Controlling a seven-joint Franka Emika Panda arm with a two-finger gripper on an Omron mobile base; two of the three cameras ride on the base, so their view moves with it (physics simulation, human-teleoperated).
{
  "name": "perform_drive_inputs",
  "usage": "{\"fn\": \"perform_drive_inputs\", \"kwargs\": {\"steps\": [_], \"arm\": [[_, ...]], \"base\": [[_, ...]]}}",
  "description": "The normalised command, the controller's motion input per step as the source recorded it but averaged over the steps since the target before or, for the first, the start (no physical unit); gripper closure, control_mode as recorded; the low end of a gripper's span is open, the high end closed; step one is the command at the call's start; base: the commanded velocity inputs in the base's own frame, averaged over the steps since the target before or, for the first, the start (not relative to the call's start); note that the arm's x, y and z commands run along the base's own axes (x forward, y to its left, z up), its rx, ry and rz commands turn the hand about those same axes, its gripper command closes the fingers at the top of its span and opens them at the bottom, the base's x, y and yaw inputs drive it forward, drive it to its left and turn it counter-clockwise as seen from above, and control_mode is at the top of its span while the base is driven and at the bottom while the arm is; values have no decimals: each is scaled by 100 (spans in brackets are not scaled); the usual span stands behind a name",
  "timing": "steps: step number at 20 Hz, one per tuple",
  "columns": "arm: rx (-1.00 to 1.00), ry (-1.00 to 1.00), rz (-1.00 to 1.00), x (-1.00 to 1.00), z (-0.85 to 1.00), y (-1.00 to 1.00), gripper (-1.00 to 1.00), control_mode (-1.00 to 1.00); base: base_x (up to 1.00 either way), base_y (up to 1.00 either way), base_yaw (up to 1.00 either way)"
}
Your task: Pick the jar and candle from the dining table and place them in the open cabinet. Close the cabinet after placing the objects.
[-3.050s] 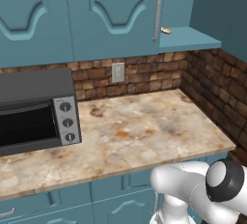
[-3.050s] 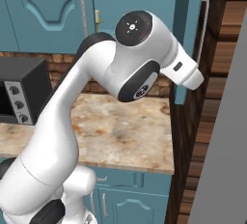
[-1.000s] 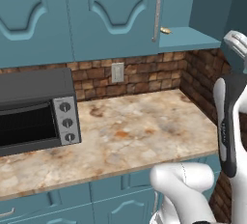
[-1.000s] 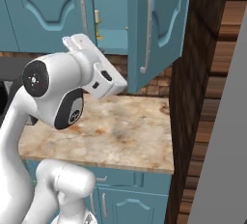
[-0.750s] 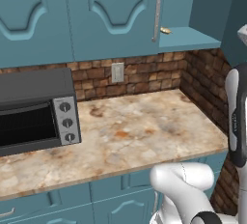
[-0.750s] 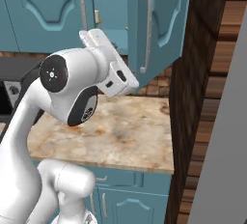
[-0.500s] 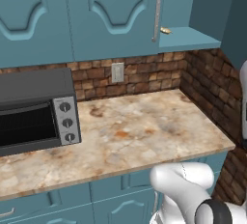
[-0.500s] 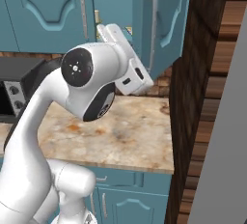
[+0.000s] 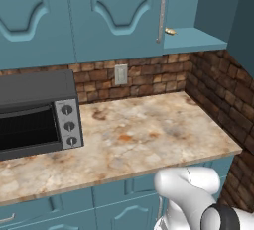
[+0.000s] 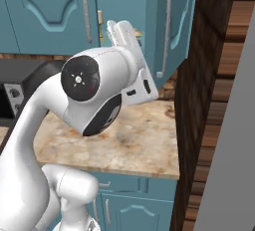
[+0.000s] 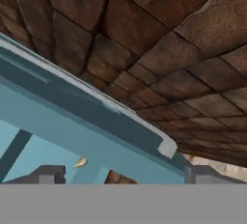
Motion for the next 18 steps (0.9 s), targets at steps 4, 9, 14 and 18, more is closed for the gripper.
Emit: {"fn": "perform_drive_inputs", "kwargs": {"steps": [4, 9, 14, 18], "arm": [[22, -2, -17, -6, -1, -27, -100, -100], [15, 0, -29, 3, 0, 7, -100, -100], [35, -6, -8, 22, -11, -5, -100, -100], [30, -8, -5, 33, -18, -10, -100, -100]], "base": [[0, 0, 0], [0, 0, 0], [0, 0, 0], [0, 0, 0]]}}
